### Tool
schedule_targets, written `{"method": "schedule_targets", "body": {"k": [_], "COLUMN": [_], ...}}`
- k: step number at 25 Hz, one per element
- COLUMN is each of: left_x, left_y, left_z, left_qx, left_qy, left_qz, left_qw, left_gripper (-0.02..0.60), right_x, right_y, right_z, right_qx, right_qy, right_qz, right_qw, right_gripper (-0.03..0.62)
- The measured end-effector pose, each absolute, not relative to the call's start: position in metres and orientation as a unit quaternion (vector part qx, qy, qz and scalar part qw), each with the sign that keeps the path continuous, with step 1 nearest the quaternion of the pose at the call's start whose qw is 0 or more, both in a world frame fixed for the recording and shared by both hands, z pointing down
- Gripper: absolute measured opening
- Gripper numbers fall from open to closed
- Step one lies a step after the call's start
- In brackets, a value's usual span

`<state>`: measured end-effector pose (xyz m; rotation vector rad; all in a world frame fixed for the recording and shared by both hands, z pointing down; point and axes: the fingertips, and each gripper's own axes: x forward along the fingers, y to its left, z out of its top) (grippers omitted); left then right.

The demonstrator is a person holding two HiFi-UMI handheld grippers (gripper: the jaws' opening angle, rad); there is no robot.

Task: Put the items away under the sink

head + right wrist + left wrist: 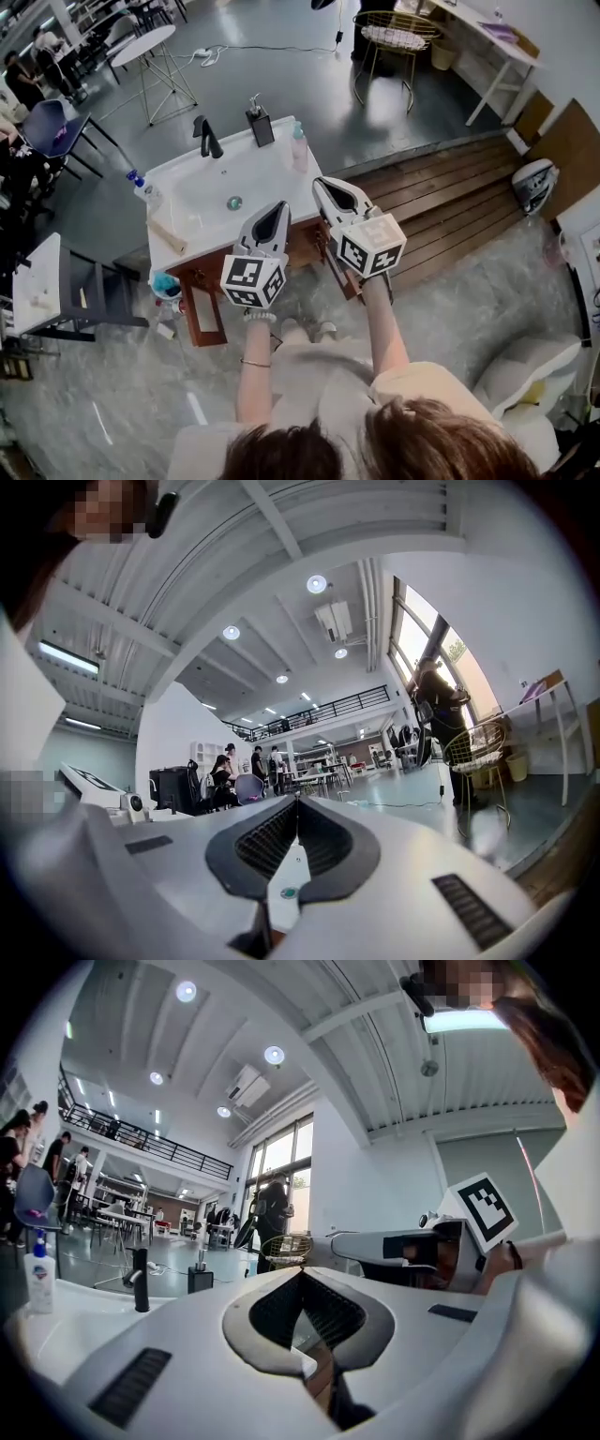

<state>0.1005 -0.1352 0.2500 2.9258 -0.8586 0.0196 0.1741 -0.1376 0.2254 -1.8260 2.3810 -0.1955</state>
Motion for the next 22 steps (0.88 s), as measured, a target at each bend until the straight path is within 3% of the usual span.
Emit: {"method": "schedule_targets", "body": {"k": [22], "left_x": [0.139], "left_y": [-0.206], "left_z": [0.287], "left_qx": [0.965], "left_qy": [-0.25], "left_qz": [0.036], "left_qw": [0.074], "left_gripper": [0.0], "right_x": [0.212], "right_y": [-0.204], "right_z": [0.268], "right_qx": [-0.639], "right_qy": [0.763], "right_qz": [-0.097], "right_qw": [0.031], "right_gripper": [0.017]}}
